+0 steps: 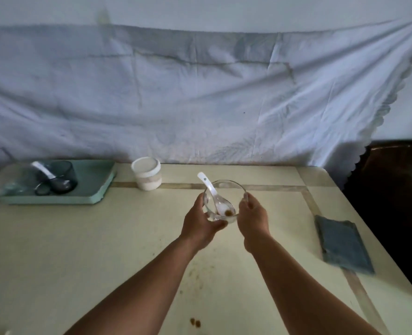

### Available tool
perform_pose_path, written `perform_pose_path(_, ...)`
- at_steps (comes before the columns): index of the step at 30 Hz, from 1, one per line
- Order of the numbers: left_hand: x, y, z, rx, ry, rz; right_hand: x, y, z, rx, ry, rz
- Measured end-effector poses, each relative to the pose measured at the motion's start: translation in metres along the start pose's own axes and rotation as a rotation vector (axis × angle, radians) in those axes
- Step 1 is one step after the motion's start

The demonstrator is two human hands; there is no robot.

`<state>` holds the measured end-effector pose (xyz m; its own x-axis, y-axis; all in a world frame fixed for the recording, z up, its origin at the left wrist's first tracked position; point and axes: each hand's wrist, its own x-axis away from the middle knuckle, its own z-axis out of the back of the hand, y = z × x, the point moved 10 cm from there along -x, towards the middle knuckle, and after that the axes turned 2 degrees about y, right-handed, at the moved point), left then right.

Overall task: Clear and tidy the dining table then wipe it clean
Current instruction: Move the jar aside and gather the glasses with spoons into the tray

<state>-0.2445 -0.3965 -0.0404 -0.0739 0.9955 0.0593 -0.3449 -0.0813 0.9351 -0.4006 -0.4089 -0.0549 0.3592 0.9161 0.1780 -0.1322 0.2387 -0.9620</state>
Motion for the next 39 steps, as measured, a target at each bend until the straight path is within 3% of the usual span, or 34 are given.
perform_pose_path(11,0.008,-0.048,0.222,-0.063,0.186,0.003,0.081,-0.055,-0.207,0.02,-0.174,0.055)
perform_pose_path(21,-0.014,-0.105,0.363,-0.09,0.293,0.044,0.118,-0.084,-0.35,0.06,-0.239,0.112)
perform_pose_path(28,-0.056,-0.14,0.413,-0.075,0.306,0.053,0.106,-0.093,-0.421,0.138,-0.276,0.143)
perform_pose_path(39,-0.137,-0.184,0.43,-0.094,0.259,0.095,0.056,-0.085,-0.487,0.309,-0.304,0.134)
